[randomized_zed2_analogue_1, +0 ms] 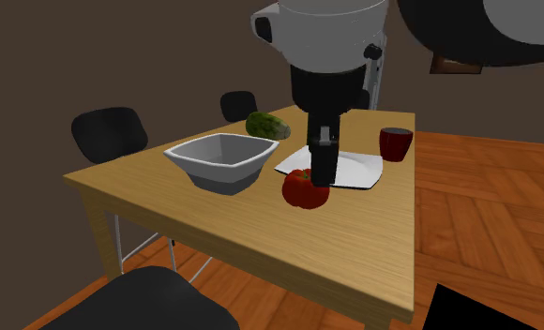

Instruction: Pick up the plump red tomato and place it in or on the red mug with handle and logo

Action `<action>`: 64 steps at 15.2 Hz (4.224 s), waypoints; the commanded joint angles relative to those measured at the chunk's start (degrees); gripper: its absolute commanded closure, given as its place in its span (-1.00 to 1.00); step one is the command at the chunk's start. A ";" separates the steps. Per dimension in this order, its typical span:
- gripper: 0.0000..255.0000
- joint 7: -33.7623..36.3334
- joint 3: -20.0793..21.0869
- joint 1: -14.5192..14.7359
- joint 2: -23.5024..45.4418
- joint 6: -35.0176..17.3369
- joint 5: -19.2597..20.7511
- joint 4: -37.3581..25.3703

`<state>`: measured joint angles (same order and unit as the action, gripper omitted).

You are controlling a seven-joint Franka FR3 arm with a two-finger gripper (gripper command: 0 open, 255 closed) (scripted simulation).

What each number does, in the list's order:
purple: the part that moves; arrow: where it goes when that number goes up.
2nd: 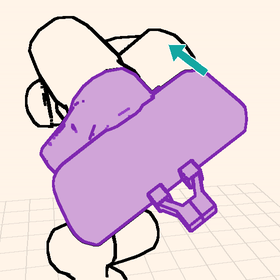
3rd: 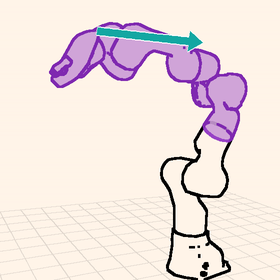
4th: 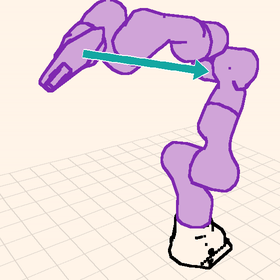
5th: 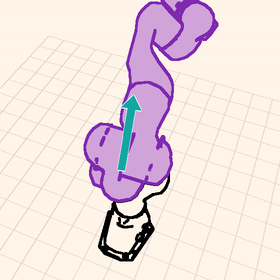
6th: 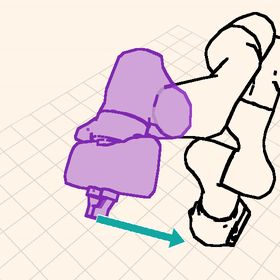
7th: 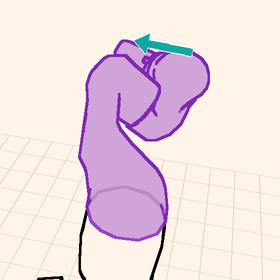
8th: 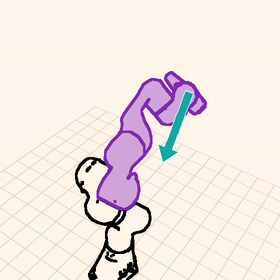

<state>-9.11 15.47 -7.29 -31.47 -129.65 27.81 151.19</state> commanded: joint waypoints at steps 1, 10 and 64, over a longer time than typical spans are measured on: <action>-1.00 1.85 1.76 -2.99 3.14 -4.60 7.01 1.48; -1.00 20.83 9.75 -17.85 21.07 -11.33 46.42 -1.59; 1.00 -7.01 3.04 -14.26 8.18 -7.95 25.76 -6.92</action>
<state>-15.03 18.82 -21.83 -22.71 -138.00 54.39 144.50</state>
